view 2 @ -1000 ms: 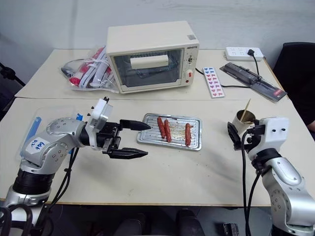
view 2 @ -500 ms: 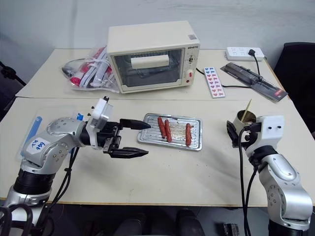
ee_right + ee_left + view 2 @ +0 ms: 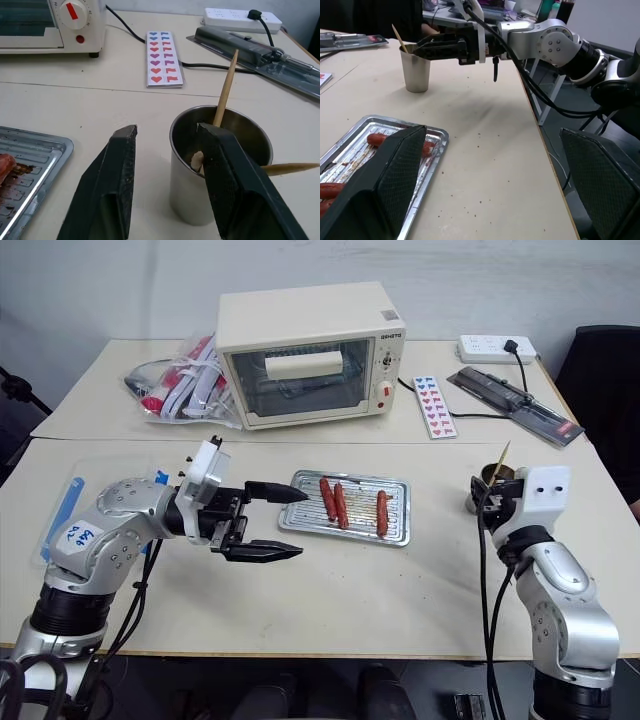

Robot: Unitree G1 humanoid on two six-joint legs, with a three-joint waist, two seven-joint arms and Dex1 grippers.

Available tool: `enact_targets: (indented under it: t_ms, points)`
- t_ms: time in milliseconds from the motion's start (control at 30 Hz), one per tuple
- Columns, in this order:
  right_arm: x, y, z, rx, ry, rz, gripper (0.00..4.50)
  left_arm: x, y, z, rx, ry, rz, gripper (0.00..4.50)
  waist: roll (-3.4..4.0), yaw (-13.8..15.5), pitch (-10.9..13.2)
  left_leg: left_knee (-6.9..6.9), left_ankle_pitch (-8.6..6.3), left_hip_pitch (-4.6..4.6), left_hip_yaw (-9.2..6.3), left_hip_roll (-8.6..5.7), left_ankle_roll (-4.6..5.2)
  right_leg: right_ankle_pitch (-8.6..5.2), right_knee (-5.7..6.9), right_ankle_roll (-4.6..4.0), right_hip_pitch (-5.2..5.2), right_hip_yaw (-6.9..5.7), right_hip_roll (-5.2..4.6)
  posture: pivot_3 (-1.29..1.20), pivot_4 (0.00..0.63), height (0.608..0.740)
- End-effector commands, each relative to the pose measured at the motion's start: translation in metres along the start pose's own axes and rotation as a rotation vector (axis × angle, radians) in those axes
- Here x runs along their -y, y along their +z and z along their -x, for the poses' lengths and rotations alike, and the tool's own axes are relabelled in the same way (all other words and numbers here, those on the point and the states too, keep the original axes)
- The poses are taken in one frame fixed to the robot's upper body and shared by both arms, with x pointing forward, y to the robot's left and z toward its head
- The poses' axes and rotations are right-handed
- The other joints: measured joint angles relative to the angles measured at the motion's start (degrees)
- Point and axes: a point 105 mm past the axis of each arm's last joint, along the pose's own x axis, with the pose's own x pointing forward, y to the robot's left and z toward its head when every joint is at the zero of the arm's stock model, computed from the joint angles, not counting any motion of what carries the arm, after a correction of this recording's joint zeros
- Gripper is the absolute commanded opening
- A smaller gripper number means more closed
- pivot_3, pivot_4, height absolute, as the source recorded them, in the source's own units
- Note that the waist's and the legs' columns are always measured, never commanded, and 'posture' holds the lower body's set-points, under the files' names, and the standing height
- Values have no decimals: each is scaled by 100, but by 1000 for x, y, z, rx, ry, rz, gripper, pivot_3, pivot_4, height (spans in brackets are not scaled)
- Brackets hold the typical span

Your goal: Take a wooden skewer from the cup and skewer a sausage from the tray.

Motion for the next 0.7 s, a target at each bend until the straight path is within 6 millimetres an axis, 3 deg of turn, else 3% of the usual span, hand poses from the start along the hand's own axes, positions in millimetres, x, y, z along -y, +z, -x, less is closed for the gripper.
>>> enact_targets:
  t_ms: [33,167,367,533,700]
  points:
    - [3,8,-1,38,-18,6,1947,0,6,1,9,0,-41,4500,0,-2,0,0,0,0,0,0,0,0,0,0,0,0,0,0,150,740]
    - [9,10,-2,51,-39,-5,1504,0,6,0,12,-2,-44,4500,0,-4,0,0,0,0,0,0,0,0,1,0,-1,0,0,0,150,740]
    - [7,14,-3,66,-36,5,17,-1,6,0,15,-6,-49,4500,0,-6,0,0,0,-1,1,0,0,0,0,0,-2,1,0,0,150,740]
    - [8,22,-2,78,-38,30,17,-1,6,-2,17,-11,-51,4500,0,0,0,0,0,-1,0,0,0,0,2,0,-3,0,0,0,150,740]
    - [8,48,4,120,-16,59,17,-2,5,-2,20,-13,-54,4500,0,1,0,4,0,-11,1,0,0,0,7,0,-16,1,0,0,150,740]
